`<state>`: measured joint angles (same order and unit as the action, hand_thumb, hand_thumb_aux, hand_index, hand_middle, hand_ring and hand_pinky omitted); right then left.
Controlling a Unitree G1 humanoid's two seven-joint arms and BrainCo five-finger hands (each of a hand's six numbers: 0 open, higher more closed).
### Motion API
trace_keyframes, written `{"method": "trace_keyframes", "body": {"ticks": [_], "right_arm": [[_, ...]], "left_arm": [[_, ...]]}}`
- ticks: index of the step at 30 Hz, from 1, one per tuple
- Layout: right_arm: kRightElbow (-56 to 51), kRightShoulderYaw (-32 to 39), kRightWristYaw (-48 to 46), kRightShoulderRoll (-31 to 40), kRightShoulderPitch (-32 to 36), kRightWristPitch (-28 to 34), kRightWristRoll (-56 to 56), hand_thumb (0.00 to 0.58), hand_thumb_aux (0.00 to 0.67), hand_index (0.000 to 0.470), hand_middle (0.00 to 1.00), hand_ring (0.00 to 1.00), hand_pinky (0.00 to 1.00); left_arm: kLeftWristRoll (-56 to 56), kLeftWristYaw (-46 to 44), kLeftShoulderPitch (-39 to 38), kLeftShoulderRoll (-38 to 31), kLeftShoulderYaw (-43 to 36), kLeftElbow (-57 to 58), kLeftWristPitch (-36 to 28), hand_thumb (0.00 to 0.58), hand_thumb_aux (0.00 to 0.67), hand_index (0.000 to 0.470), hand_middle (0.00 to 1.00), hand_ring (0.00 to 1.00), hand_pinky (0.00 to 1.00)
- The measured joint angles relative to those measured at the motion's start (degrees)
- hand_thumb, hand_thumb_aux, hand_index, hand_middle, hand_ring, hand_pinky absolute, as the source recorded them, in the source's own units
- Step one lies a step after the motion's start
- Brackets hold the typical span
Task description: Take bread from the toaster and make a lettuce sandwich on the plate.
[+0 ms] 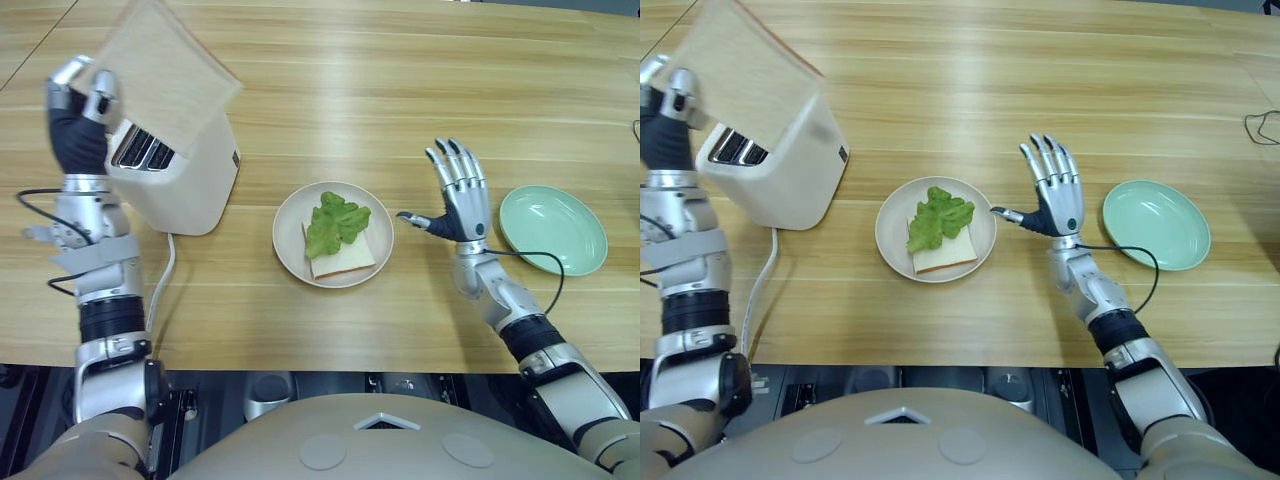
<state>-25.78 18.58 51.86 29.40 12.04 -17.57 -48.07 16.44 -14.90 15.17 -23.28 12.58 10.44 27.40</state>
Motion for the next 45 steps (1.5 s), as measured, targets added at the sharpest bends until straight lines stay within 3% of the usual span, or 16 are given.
{"method": "trace_keyframes", "body": {"ticks": [7,13,27,38,45], "right_arm": [[6.3,-6.1,-4.03,2.04,-4.81,-4.3,5.98,0.0,0.0,0.0,0.0,0.0,0.0],[14.35,-7.51,-5.02,1.52,-7.98,-2.61,2.47,0.0,0.0,0.0,0.0,0.0,0.0],[27.16,3.59,-9.22,-5.72,-16.04,-3.24,-9.86,0.0,0.0,0.0,0.0,0.0,0.0],[25.54,9.15,-13.23,-5.98,-15.96,-3.84,-14.68,0.0,0.0,0.0,0.0,0.0,0.0],[14.63,14.08,-20.69,-6.67,-12.88,-3.58,-14.71,0.0,0.0,0.0,0.0,0.0,0.0]], "left_arm": [[-2.58,-5.77,-0.25,3.05,-6.84,0.32,-5.36,0.58,0.67,0.46,1.0,1.0,1.0],[-6.7,-10.18,0.37,5.14,-12.92,6.66,-8.62,0.58,0.67,0.46,1.0,1.0,1.0],[-8.37,-18.63,4.14,12.3,-16.02,26.57,-9.12,0.58,0.67,0.46,1.0,1.0,1.0],[-12.24,-19.01,4.23,14.52,-18.05,30.08,-5.86,0.58,0.67,0.46,1.0,1.0,1.0],[-13.22,-18.09,4.26,14.47,-18.03,31.37,-4.21,0.58,0.67,0.46,1.0,1.0,1.0]]}}
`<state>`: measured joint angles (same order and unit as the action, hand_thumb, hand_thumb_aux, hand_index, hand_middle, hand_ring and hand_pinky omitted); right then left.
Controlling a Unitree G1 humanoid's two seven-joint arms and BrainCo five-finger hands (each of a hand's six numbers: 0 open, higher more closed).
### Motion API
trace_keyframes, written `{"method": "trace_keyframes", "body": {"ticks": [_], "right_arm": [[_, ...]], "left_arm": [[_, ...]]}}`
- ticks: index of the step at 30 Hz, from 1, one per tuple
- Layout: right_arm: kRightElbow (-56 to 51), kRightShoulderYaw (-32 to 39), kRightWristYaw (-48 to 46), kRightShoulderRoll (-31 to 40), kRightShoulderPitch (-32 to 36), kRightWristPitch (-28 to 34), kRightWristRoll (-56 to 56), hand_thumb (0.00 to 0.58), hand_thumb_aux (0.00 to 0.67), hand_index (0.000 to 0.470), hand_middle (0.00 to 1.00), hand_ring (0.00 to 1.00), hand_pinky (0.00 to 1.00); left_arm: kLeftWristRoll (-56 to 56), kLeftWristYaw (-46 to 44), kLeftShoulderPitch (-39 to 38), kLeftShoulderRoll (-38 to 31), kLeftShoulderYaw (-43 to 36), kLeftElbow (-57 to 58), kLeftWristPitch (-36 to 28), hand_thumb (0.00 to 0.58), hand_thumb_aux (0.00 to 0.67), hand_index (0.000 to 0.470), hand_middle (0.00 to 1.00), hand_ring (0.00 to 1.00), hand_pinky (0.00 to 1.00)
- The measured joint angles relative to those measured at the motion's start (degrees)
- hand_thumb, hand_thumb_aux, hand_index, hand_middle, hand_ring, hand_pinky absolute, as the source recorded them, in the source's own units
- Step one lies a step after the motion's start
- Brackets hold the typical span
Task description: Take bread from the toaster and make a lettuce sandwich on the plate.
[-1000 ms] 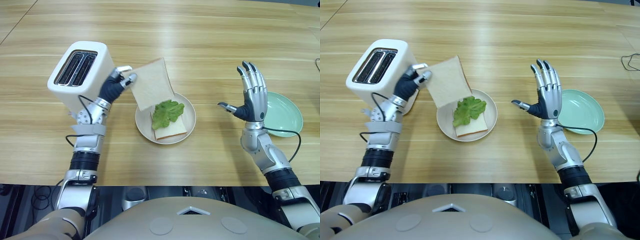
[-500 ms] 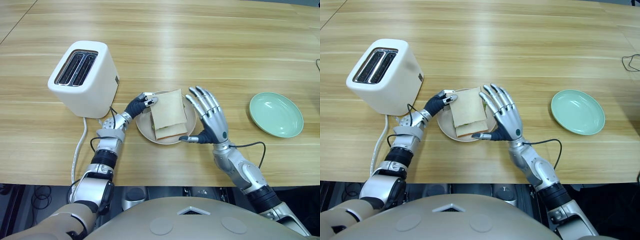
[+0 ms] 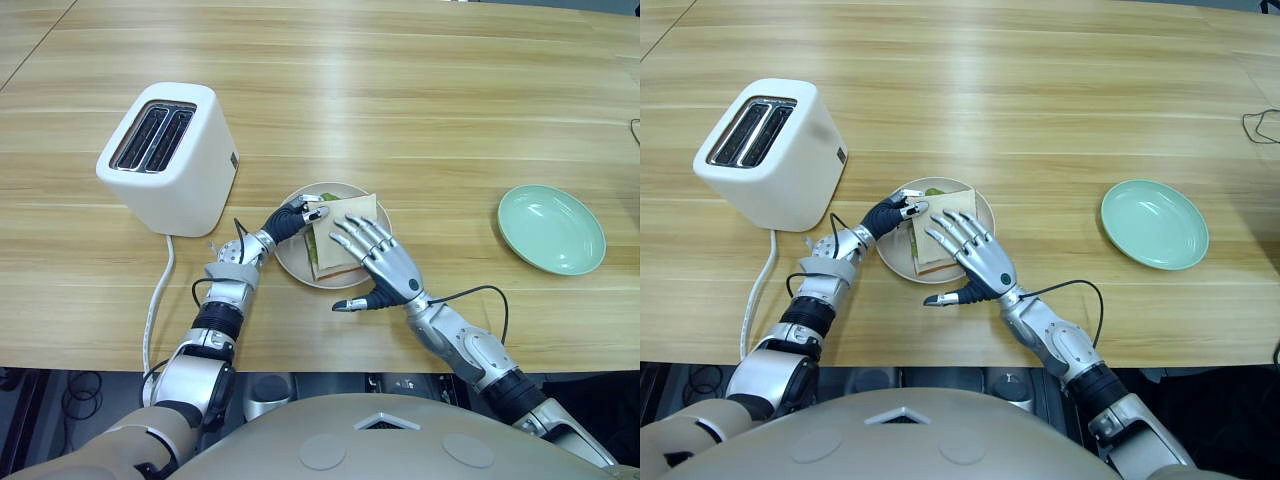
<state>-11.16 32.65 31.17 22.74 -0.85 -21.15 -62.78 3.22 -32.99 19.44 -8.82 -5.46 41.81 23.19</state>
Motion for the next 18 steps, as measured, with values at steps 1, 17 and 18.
{"method": "trace_keyframes", "body": {"ticks": [1,17,18], "right_arm": [[-1.26,0.5,-0.85,-0.16,0.82,-0.01,0.23,0.0,0.0,0.0,0.0,0.0,0.0],[-4.07,1.93,-7.46,0.12,2.6,-0.86,4.9,0.0,0.0,0.0,0.0,0.0,0.0],[-4.29,1.98,-7.84,0.13,2.74,-0.86,4.96,0.0,0.0,0.0,0.0,0.0,0.0]], "left_arm": [[-0.34,0.3,0.11,-0.04,0.04,0.45,0.12,0.58,0.67,0.46,1.0,1.0,1.0],[-4.43,4.22,0.18,-0.27,-0.13,3.05,2.56,0.429,0.328,0.225,0.89,0.89,0.89],[-5.73,5.53,0.24,-0.51,-0.39,3.14,3.28,0.116,0.071,0.049,0.78,0.78,0.78]]}}
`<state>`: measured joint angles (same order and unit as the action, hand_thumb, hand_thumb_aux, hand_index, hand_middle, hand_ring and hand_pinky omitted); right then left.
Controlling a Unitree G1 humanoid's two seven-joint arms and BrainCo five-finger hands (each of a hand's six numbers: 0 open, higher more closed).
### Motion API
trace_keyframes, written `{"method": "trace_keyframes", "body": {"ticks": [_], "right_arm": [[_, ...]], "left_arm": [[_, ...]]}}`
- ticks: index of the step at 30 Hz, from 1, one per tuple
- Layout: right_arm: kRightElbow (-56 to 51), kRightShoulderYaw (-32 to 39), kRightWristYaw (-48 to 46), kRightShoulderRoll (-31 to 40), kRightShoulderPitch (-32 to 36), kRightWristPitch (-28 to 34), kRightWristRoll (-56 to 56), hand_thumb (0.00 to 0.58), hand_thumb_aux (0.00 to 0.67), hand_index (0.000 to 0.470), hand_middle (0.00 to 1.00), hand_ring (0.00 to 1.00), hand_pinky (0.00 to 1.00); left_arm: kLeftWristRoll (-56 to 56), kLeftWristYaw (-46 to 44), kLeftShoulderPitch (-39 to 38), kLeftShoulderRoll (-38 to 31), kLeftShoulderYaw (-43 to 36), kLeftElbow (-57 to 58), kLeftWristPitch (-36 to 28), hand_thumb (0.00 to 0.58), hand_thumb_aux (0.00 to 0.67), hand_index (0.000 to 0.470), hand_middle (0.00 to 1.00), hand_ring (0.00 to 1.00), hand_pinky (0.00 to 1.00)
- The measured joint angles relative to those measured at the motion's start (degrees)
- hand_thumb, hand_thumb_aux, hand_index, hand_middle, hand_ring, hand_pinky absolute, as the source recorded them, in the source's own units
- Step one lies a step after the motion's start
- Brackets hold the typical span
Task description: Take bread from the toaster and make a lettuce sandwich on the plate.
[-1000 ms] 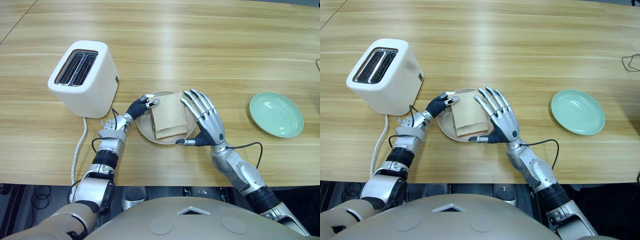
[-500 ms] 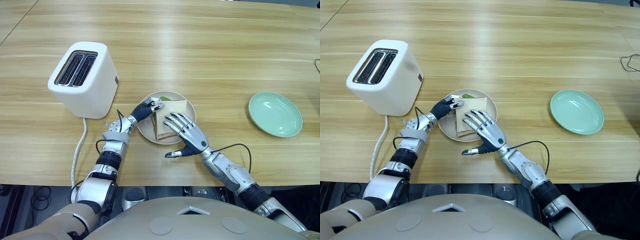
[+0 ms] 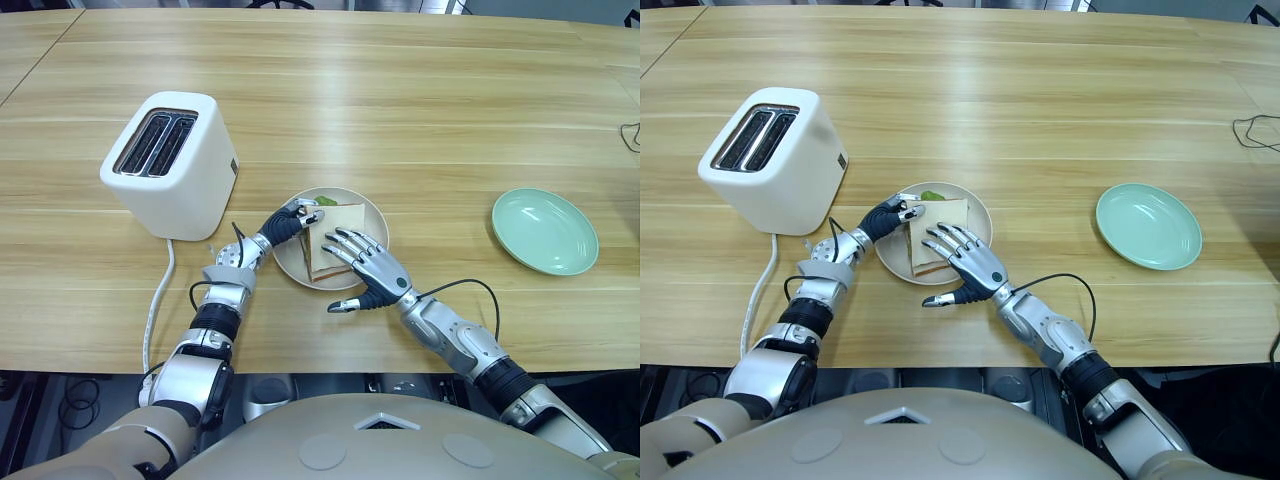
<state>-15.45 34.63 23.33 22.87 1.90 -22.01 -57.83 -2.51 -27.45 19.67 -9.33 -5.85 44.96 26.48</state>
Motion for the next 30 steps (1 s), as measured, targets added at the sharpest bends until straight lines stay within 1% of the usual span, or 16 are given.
{"method": "trace_keyframes", "body": {"ticks": [1,2,3,5,6,7,9,12,15,18,25,28,30], "right_arm": [[-0.14,0.07,-0.42,0.03,0.17,0.0,0.1,0.0,0.0,0.0,0.0,0.0,0.0],[-0.21,0.15,-0.71,0.03,0.24,0.0,0.17,0.0,0.0,0.0,0.0,0.0,0.0],[-0.27,0.23,-0.91,0.03,0.29,0.01,0.25,0.0,0.0,0.0,0.0,0.0,0.0],[-0.32,0.39,-1.25,0.03,0.35,0.0,0.49,0.0,0.0,0.0,0.0,0.0,0.0],[-0.38,0.42,-1.39,0.03,0.36,0.0,0.65,0.0,0.0,0.0,0.0,0.0,0.0],[-0.54,0.5,-1.42,0.03,0.43,0.0,0.82,0.0,0.0,0.0,0.0,0.0,0.0],[-0.95,0.81,-1.42,0.03,0.63,0.0,1.17,0.0,0.0,0.0,0.0,0.0,0.0],[-1.79,1.06,-1.65,0.09,0.85,0.0,1.2,0.0,0.0,0.0,0.0,0.0,0.0],[-2.08,1.49,-1.75,0.11,0.88,0.0,1.2,0.0,0.0,0.0,0.0,0.0,0.0],[-2.25,1.58,-1.77,0.12,1.03,-0.01,1.21,0.0,0.0,0.0,0.0,0.0,0.0],[-2.32,1.77,-1.75,0.32,1.38,-0.13,1.24,0.0,0.0,0.0,0.0,0.0,0.0],[-1.88,1.27,0.11,0.42,1.3,-0.23,1.32,0.0,0.0,0.0,0.0,0.0,0.0],[0.36,-0.43,1.15,0.61,-0.36,-2.0,3.99,0.0,0.0,0.0,0.0,0.0,0.0]], "left_arm": [[-1.79,1.97,0.14,-0.55,-0.51,0.26,1.11,0.0,0.0,0.0,0.63,0.63,0.63],[-3.07,3.54,0.24,-0.85,-0.89,0.36,1.87,0.0,0.0,0.0,0.46,0.46,0.46],[-4.71,5.54,0.34,-1.11,-1.36,0.5,2.86,0.0,0.0,0.0,0.38,0.38,0.38],[-6.94,9.09,0.46,-1.36,-1.71,0.75,4.04,0.0,0.0,0.0,0.32,0.32,0.32],[-7.6,10.71,0.6,-1.32,-1.7,1.11,4.27,0.0,0.0,0.0,0.32,0.32,0.32],[-8.62,12.8,0.7,-1.26,-1.71,1.37,4.71,0.0,0.0,0.0,0.29,0.29,0.29],[-11.3,18.84,1.27,-1.48,-1.67,1.58,5.93,0.0,0.0,0.0,0.27,0.27,0.27],[-12.93,26.93,4.64,-2.19,0.2,0.95,8.64,0.0,0.0,0.0,0.25,0.25,0.25],[-14.09,32.54,7.88,-3.89,1.54,-0.64,10.46,0.0,0.0,0.0,0.23,0.23,0.23],[-15.26,36.51,8.28,-4.61,1.85,-0.53,11.69,0.0,0.0,0.0,0.22,0.22,0.22],[-15.02,38.84,8.14,-5.15,2.27,-0.24,13.86,0.0,0.0,0.0,0.2,0.2,0.2],[-11.36,36.31,6.91,-4.39,2.77,-2.58,17.22,0.0,0.0,0.0,0.2,0.2,0.2],[-4.72,30.91,4.59,-2.95,2.66,-7.24,20.0,0.0,0.0,0.0,0.2,0.2,0.2]]}}
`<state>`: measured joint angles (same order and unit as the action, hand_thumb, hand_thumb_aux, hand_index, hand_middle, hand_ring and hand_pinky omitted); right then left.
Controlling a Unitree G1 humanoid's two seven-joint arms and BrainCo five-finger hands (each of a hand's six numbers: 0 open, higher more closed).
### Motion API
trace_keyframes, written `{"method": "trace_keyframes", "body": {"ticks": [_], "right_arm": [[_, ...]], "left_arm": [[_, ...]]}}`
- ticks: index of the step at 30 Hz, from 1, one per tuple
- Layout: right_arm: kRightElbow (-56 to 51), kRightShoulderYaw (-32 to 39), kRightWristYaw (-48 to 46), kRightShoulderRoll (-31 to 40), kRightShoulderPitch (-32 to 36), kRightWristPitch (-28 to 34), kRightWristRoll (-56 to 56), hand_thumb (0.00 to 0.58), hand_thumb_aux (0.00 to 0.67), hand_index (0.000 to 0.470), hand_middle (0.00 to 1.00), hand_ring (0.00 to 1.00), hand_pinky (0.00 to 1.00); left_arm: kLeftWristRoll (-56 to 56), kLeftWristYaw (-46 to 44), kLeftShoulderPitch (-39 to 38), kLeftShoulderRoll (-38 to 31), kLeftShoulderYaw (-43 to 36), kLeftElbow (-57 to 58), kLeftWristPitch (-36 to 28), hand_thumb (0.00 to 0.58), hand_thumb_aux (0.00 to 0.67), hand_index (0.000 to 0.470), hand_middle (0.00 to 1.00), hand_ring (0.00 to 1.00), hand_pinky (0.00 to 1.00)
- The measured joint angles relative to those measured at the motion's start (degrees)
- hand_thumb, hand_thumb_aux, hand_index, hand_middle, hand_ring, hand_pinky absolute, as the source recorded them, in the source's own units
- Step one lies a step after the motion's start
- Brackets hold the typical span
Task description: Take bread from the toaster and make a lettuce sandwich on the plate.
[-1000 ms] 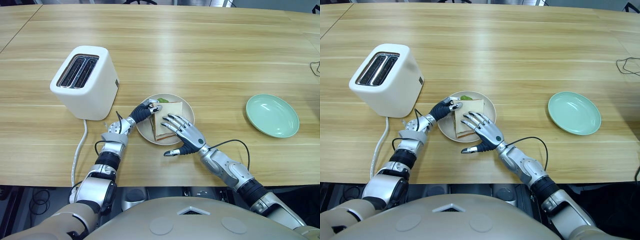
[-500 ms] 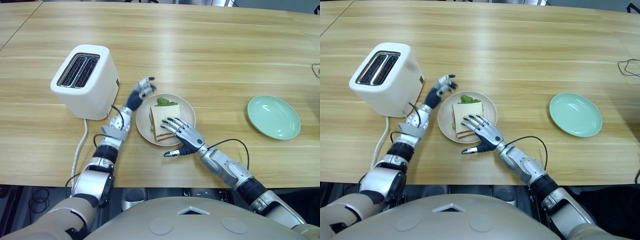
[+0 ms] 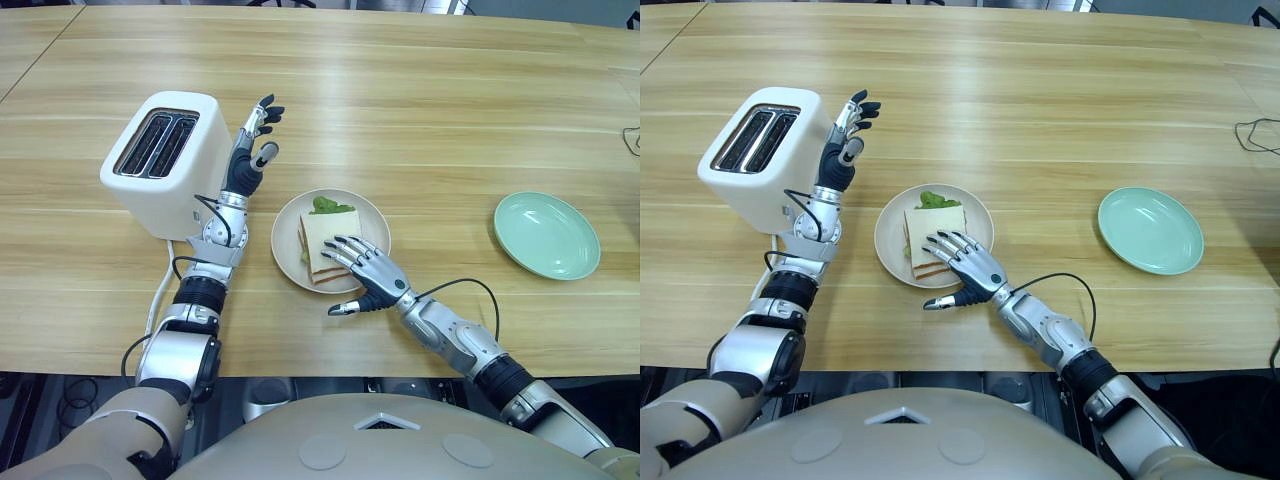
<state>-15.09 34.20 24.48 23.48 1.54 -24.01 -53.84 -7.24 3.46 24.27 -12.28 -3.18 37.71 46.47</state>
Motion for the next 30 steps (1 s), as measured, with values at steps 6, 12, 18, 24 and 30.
{"method": "trace_keyframes", "body": {"ticks": [6,12,18,24,30], "right_arm": [[11.39,-7.38,-0.22,1.04,-3.43,-8.32,12.82,0.0,0.0,0.0,0.0,0.0,0.0],[22.52,-12.18,-7.54,1.99,-6.89,-16.17,30.27,0.47,0.378,0.26,0.0,0.0,0.0],[22.91,-9.71,-20.79,5.66,-8.94,-17.84,40.27,0.58,0.67,0.46,1.0,1.0,1.0],[19.71,-6.02,-33.36,8.94,-10.34,-17.6,40.99,0.58,0.67,0.46,1.0,1.0,1.0],[14.15,-3.39,-41.27,10.63,-11.77,-16.5,37.73,0.58,0.67,0.46,1.0,1.0,1.0]], "left_arm": [[19.01,-15.87,-4.98,1.74,-0.23,-11.96,-0.85,0.452,0.355,0.244,0.23,0.23,0.23],[41.0,-39.05,-14.43,-1.14,-3.12,-30.37,-9.99,0.58,0.67,0.46,1.0,1.0,1.0],[49.3,-68.55,-26.58,-11.7,-10.63,-39.32,-15.66,0.58,0.67,0.46,1.0,1.0,1.0],[40.14,-77.68,-28.31,-15.84,-12.03,-36.74,-13.64,0.58,0.67,0.46,1.0,1.0,1.0],[26.19,-76.87,-28.02,-14.91,-14.29,-26.1,-7.87,0.58,0.67,0.46,1.0,1.0,1.0]]}}
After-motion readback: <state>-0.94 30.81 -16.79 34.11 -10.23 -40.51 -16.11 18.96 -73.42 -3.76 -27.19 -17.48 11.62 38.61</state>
